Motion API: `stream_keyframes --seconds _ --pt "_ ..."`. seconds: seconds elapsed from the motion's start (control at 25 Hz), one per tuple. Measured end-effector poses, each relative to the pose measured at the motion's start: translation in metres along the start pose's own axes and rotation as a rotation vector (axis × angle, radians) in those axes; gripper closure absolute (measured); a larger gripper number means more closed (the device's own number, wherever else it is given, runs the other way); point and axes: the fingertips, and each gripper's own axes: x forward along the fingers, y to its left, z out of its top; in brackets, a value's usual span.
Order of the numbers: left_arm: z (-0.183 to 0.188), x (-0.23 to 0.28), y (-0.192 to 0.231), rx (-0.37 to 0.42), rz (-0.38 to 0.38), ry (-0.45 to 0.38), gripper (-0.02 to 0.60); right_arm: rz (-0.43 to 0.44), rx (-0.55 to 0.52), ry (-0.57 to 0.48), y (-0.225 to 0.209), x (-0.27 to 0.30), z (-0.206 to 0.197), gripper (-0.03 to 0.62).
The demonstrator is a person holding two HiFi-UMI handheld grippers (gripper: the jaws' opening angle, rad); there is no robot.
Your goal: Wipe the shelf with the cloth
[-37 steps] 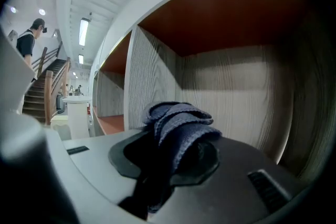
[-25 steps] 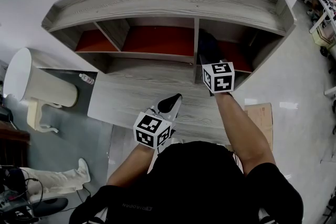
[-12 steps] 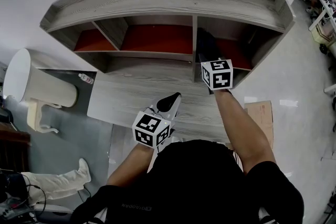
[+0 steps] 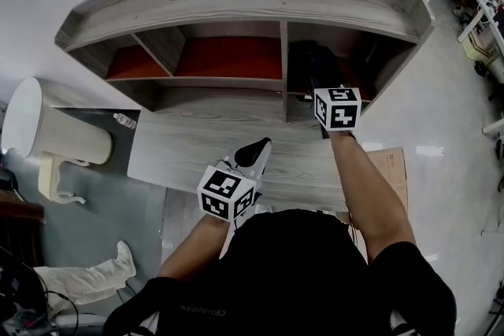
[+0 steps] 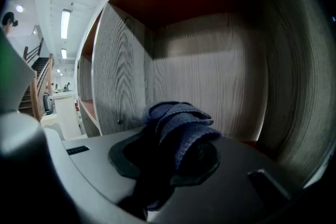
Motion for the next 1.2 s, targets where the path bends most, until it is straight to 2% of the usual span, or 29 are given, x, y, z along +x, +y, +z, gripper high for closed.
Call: stream_keyframes --seconds 0.28,0.76,1.2 --pt "0.002 0.004 -0.007 0.011 -0.018 0.001 0.574 -0.064 0.018 -0.007 -0.033 -0.014 -0.003 0.496" --pt "0.007 0.006 -0.003 0.016 -0.005 -0.010 0.574 -0.166 0.107 -0.015 -0.086 -0.037 -0.014 0.497" --pt "0.006 0.007 -0.009 0.020 -0.017 -0.008 0.574 -0.182 0.127 -0.025 -0.092 -0.040 -0.015 0.497"
